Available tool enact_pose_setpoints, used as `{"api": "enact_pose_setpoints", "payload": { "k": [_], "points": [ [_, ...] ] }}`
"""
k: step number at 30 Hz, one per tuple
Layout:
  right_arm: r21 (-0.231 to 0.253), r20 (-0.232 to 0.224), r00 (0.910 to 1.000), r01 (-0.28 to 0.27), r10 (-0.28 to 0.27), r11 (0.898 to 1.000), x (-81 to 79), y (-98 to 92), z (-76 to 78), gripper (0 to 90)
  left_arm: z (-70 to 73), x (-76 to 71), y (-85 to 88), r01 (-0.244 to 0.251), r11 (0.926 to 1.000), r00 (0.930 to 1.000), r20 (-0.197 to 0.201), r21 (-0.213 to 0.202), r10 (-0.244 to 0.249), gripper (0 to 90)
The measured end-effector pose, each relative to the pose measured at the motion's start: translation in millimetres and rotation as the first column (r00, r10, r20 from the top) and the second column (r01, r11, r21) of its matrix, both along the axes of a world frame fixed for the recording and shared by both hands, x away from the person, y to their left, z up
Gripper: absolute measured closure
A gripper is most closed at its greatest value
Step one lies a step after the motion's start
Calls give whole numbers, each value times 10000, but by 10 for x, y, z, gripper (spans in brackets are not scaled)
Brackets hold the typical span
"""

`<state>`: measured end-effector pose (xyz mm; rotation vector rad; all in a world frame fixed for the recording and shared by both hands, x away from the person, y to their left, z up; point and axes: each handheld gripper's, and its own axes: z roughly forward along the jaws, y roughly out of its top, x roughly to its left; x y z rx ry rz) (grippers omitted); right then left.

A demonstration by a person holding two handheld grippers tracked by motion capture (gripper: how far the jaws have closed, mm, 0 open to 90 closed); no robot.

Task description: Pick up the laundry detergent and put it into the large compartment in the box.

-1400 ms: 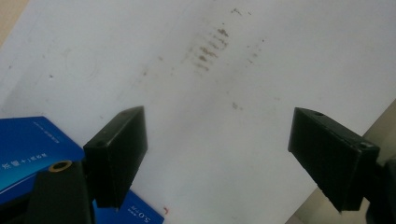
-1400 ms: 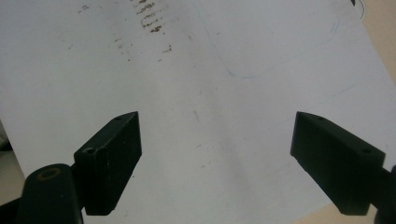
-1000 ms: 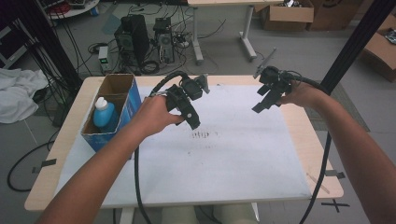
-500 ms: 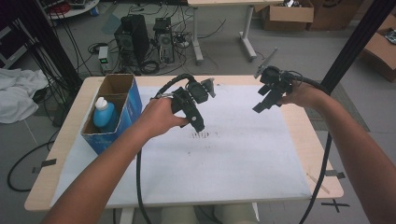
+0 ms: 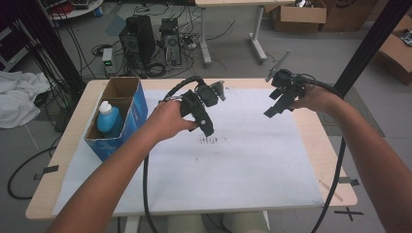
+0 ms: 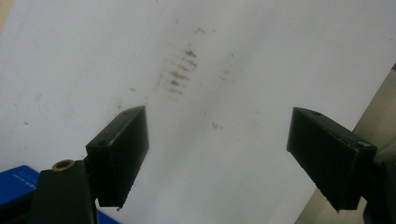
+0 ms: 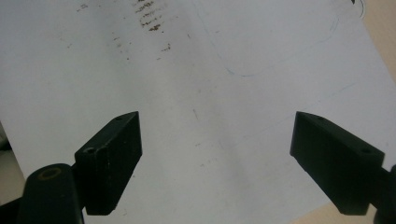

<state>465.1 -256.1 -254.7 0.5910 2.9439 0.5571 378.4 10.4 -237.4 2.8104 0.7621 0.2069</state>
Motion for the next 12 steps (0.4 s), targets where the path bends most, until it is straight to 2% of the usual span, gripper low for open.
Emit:
{"api": "enact_pose_setpoints", "payload": {
  "k": [12],
  "points": [
    [-32,15,10000,-5,5,10000,-18,15,8,168,8,19,51,-165,9999,9998,-76,10,165,217]
  ]
}}
